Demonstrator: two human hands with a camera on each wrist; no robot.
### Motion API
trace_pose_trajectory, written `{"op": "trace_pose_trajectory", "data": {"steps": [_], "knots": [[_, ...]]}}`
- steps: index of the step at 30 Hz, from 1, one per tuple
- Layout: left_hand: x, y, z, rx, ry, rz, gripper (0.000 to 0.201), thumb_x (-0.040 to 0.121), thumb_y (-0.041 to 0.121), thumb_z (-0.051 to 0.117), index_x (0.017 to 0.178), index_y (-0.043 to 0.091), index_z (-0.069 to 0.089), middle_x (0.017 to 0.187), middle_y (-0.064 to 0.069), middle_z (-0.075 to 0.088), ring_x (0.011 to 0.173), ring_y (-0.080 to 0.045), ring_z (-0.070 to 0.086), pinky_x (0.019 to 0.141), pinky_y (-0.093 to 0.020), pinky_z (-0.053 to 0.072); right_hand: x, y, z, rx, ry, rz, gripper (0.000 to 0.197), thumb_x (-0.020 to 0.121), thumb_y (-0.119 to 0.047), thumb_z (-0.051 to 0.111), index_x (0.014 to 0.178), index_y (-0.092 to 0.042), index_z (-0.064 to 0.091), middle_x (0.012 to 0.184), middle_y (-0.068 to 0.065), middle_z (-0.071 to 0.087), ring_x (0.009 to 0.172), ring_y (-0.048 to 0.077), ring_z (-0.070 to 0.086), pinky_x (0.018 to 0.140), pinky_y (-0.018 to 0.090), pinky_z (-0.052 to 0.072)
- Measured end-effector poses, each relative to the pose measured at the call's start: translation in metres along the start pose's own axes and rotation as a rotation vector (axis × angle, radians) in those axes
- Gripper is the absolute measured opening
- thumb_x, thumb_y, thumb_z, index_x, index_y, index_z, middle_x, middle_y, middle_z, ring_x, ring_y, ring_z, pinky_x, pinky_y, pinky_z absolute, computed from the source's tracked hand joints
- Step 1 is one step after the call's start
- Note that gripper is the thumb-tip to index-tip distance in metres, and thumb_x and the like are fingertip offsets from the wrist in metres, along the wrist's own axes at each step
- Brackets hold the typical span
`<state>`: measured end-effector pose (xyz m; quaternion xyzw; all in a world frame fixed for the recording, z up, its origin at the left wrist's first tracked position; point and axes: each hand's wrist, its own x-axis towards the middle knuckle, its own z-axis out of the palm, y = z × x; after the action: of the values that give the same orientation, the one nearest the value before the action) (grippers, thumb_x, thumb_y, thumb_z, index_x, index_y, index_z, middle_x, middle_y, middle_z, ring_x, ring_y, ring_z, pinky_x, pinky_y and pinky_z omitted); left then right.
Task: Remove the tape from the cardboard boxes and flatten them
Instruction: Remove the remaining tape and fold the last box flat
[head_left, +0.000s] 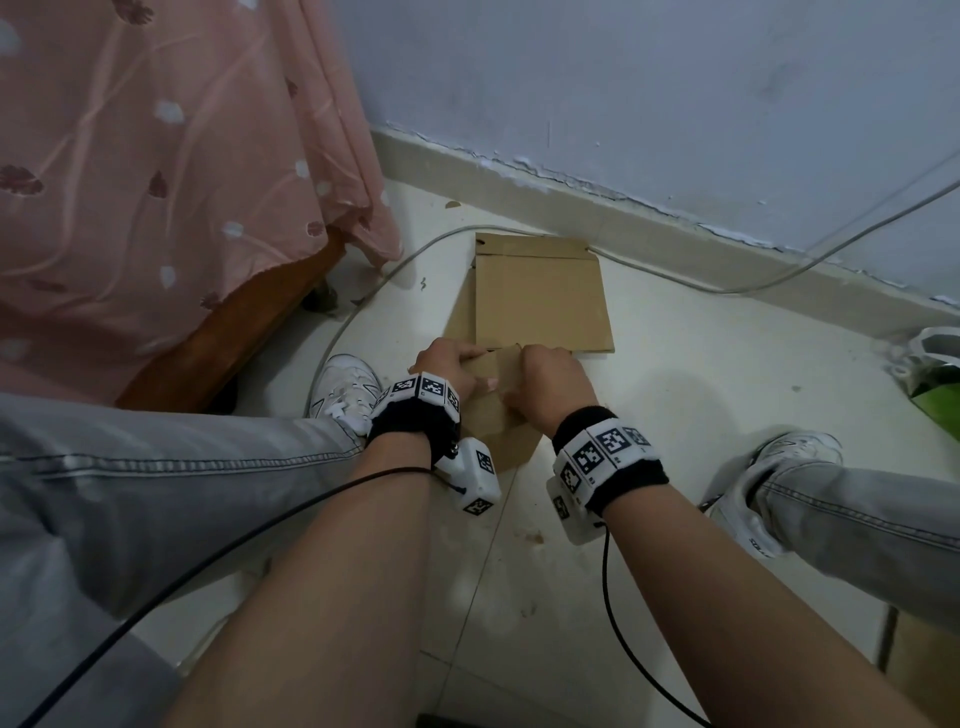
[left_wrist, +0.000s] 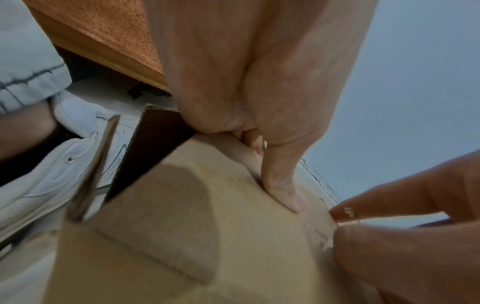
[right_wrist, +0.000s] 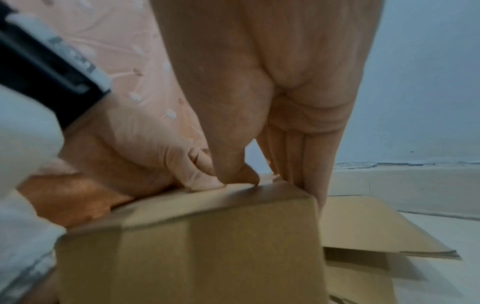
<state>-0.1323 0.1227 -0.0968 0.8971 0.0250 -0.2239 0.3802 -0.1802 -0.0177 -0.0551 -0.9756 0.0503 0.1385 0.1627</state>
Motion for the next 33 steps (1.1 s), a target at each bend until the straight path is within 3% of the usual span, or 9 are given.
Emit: {"op": "trace_pose_trajectory", "data": {"steps": [3, 7, 10, 15, 19, 25, 33], "knots": [[-0.0012, 0.0009, -0.0004, 0.000, -0.001, 0.004, 0.057, 0.072, 0.037, 0.084, 0.126, 0.032, 0.066, 0.126, 0.004, 0.066, 0.115, -0.020, 0.062, 0.104, -0.036, 0.047, 0.0010, 0.0035, 0.0009, -0.015, 0.012, -0.015, 0.019, 0.085, -0.019, 0.063, 0.098, -0.006, 0.059, 0.098, 0.016, 0.065, 0.093, 0.034, 0.061, 0.070, 0.032, 0.043], [-0.0009, 0.0003, -0.0011, 0.002, -0.001, 0.000, 0.059, 0.074, 0.036, 0.083, 0.129, 0.031, 0.064, 0.132, 0.002, 0.063, 0.120, -0.022, 0.059, 0.107, -0.036, 0.044, 0.0016, 0.0078, -0.0038, 0.086, -0.053, -0.022, 0.031, 0.080, -0.033, 0.069, 0.093, -0.006, 0.061, 0.092, 0.011, 0.065, 0.086, 0.028, 0.061, 0.066, 0.031, 0.046], [-0.0014, 0.0014, -0.0019, -0.001, -0.002, -0.004, 0.059, 0.075, 0.034, 0.083, 0.130, 0.030, 0.063, 0.133, 0.001, 0.062, 0.120, -0.023, 0.059, 0.107, -0.035, 0.044, 0.0018, 0.0078, -0.0019, 0.075, -0.055, -0.030, 0.033, 0.080, -0.034, 0.069, 0.096, -0.006, 0.062, 0.093, 0.010, 0.065, 0.087, 0.027, 0.062, 0.067, 0.029, 0.046], [-0.0021, 0.0012, -0.0015, -0.002, 0.000, 0.002, 0.058, 0.075, 0.033, 0.082, 0.130, 0.031, 0.063, 0.131, 0.001, 0.064, 0.118, -0.022, 0.060, 0.105, -0.034, 0.045, 0.0029, 0.0046, 0.0009, -0.030, -0.019, -0.062, 0.032, 0.083, -0.036, 0.068, 0.088, -0.010, 0.051, 0.091, 0.012, 0.060, 0.081, 0.027, 0.054, 0.064, 0.030, 0.038], [-0.0018, 0.0004, -0.0017, 0.000, -0.009, 0.004, 0.058, 0.075, 0.033, 0.082, 0.129, 0.031, 0.063, 0.129, 0.002, 0.065, 0.117, -0.022, 0.061, 0.105, -0.034, 0.046, 0.0042, 0.0021, 0.0024, -0.049, -0.006, -0.068, 0.036, 0.086, -0.037, 0.065, 0.100, -0.004, 0.056, 0.100, 0.016, 0.061, 0.092, 0.033, 0.059, 0.068, 0.030, 0.040], [-0.0015, 0.0017, -0.0020, 0.007, -0.001, 0.004, 0.058, 0.075, 0.033, 0.083, 0.130, 0.030, 0.063, 0.132, 0.001, 0.063, 0.119, -0.022, 0.060, 0.105, -0.033, 0.045, 0.0054, 0.0084, -0.0033, 0.007, -0.080, -0.055, 0.031, 0.082, -0.036, 0.068, 0.084, -0.012, 0.049, 0.082, 0.006, 0.053, 0.081, 0.026, 0.056, 0.062, 0.028, 0.038], [-0.0016, 0.0027, -0.0010, 0.028, 0.008, 0.005, 0.055, 0.074, 0.034, 0.082, 0.126, 0.033, 0.065, 0.129, 0.002, 0.065, 0.117, -0.023, 0.061, 0.105, -0.036, 0.047, 0.0069, 0.0060, -0.0033, -0.035, -0.079, -0.069, 0.035, 0.089, -0.037, 0.064, 0.101, -0.006, 0.055, 0.090, 0.008, 0.045, 0.085, 0.028, 0.051, 0.069, 0.030, 0.039]]}}
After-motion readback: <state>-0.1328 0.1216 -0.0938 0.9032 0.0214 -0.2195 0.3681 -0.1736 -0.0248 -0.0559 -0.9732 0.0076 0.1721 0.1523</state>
